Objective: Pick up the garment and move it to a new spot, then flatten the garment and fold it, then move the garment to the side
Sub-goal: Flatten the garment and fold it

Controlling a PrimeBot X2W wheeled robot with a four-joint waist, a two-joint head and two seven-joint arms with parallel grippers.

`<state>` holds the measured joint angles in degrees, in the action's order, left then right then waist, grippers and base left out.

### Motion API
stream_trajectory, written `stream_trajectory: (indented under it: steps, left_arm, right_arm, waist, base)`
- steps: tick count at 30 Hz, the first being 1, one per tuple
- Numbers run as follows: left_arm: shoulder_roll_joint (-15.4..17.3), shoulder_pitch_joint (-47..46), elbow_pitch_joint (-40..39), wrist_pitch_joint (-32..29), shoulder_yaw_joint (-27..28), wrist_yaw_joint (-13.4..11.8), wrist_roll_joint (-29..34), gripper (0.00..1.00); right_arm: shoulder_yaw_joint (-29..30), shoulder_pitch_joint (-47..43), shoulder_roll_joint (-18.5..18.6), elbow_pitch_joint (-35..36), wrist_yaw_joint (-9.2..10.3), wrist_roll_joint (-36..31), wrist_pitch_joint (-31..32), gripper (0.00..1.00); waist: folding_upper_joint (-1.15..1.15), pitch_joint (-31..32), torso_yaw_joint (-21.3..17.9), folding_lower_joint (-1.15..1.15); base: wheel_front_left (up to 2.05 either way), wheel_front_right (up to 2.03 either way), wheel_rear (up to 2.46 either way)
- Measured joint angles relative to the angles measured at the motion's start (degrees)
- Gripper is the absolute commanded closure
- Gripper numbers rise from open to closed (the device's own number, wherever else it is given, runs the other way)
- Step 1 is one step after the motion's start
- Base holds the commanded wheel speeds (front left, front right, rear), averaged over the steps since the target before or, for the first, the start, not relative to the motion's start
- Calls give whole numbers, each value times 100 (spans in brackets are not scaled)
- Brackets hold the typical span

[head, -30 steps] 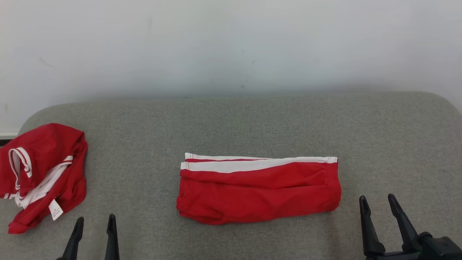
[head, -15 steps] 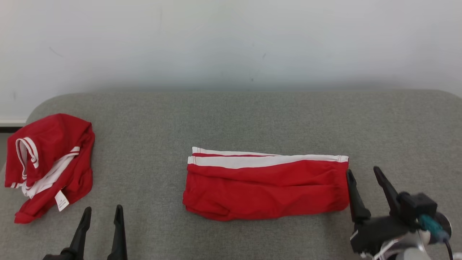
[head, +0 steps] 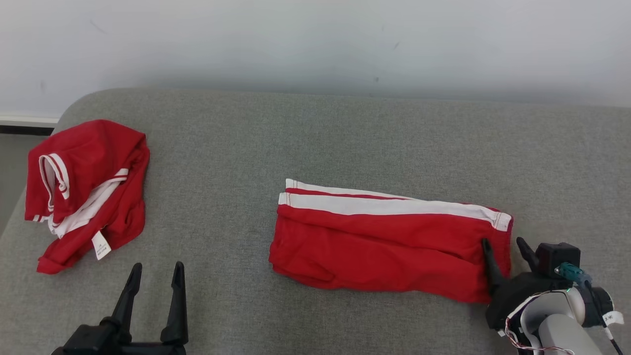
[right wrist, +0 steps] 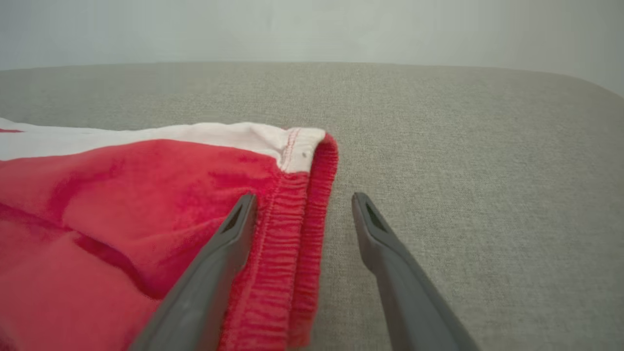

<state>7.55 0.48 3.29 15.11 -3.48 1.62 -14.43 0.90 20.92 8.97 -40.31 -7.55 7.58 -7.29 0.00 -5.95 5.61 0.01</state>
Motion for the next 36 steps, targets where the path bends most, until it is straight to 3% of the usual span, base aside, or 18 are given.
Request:
stream_trajectory:
  steps: [12,13,14,21,32,36]
  left_arm:
    - [-73,-341,421,0,113,232,126,0]
    - [-80,-362,435,1,125,243,132,0]
    - [-93,-372,448,0,138,245,134,0]
    - [-168,-415,516,1,272,297,174,0]
    - [-253,-380,527,1,383,375,243,0]
    - [-271,-350,521,1,432,396,283,0]
  right_arm:
    - [-177,790,-307,-1830,0,893,-211,0]
    - [-216,837,-314,-1907,1,988,-205,65]
    - [-259,870,-322,-1973,0,1073,-202,100]
    - [-534,1014,-203,-2210,-2,1604,-320,100]
    - [-1006,887,1196,-2027,-1,2231,-250,100]
    - [-1182,838,1540,-1892,-1,2435,-54,100]
  waist:
    - [0,-20,34,-1]
    - [0,-11,30,-1]
    - [0,-4,25,-1]
    - [0,35,-33,-1]
    - [0,143,-139,-1]
    - [0,174,-169,-1]
  base:
    - [0,0,0]
    - [0,0,0]
    - [0,0,0]
    - [0,0,0]
    - [0,0,0]
    - [0,0,0]
